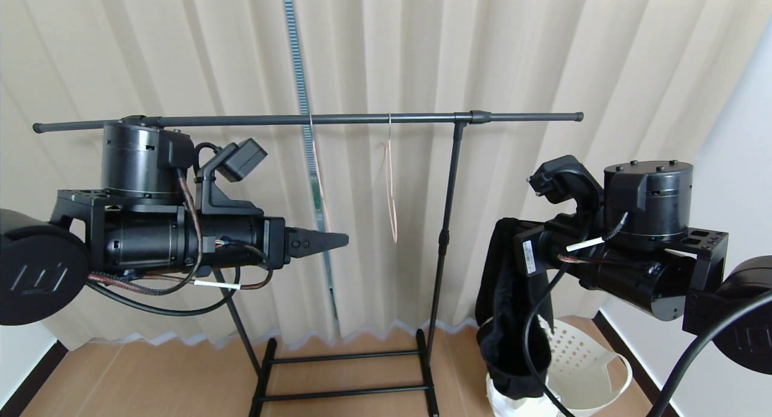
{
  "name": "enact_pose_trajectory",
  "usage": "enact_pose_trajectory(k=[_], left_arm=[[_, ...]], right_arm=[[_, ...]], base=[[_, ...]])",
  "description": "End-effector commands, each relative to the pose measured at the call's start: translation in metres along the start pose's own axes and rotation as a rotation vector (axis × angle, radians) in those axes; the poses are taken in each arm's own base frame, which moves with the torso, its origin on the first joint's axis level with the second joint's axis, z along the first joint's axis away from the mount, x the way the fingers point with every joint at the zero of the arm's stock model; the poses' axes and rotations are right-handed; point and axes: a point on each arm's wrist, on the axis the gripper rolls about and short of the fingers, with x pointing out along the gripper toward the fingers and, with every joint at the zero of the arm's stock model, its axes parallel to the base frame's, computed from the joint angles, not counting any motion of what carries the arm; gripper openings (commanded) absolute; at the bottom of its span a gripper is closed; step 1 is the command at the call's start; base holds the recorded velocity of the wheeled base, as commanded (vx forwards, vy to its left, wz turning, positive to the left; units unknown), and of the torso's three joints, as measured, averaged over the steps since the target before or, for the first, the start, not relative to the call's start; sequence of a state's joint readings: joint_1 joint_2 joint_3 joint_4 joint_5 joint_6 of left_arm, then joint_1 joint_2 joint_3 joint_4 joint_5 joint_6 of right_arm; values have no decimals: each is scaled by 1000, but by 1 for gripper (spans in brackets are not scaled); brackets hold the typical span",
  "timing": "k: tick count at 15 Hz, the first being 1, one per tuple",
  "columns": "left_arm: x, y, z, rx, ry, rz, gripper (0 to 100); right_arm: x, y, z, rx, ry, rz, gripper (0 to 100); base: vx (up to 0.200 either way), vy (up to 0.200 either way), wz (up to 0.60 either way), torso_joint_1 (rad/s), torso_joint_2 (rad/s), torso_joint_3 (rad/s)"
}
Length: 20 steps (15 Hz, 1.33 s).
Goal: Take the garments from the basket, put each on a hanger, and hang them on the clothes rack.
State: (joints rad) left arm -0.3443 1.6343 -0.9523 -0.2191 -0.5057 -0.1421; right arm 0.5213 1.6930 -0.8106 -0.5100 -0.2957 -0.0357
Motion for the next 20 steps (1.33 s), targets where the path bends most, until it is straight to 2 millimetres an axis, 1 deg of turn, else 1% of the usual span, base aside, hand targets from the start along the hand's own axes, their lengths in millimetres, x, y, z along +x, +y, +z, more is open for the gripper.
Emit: enact_pose_trajectory(k=[1,3,5,6,7,11,14,15,18,20], left_arm=[[35,19,4,-12,15,173,100],[67,35,10,-8,9,337,100],[86,47,13,-6,-1,418,100],[106,60,17,-8,-17,490,100],[115,67,21,-6,-31,528,100],[142,96,37,-36,-107,584,100],[158,117,42,-50,-150,636,100],[160,119,43,-55,-158,636,100],[176,130,47,-54,-194,643,100],[186,137,42,-54,-193,661,100]], right_arm=[[0,0,1,0,-3,0,0],[-1,0,2,1,-7,0,0],[-1,0,2,0,-8,0,0],[-3,-1,2,1,-11,-2,0],[-3,-1,3,2,-14,-2,0],[-3,-1,3,2,-14,-4,0],[-3,-1,3,1,-13,-2,0],[-3,-1,3,1,-13,-2,0],[-1,0,1,-1,-5,-3,0],[-1,0,0,-2,-1,-2,0]], base=[[0,0,0,0,0,0],[0,0,0,0,0,0],[0,0,0,0,0,0],[0,0,0,0,0,0],[0,0,0,0,0,0],[0,0,0,0,0,0],[0,0,0,0,0,0],[0,0,0,0,0,0],[0,0,0,0,0,0],[0,0,0,0,0,0]])
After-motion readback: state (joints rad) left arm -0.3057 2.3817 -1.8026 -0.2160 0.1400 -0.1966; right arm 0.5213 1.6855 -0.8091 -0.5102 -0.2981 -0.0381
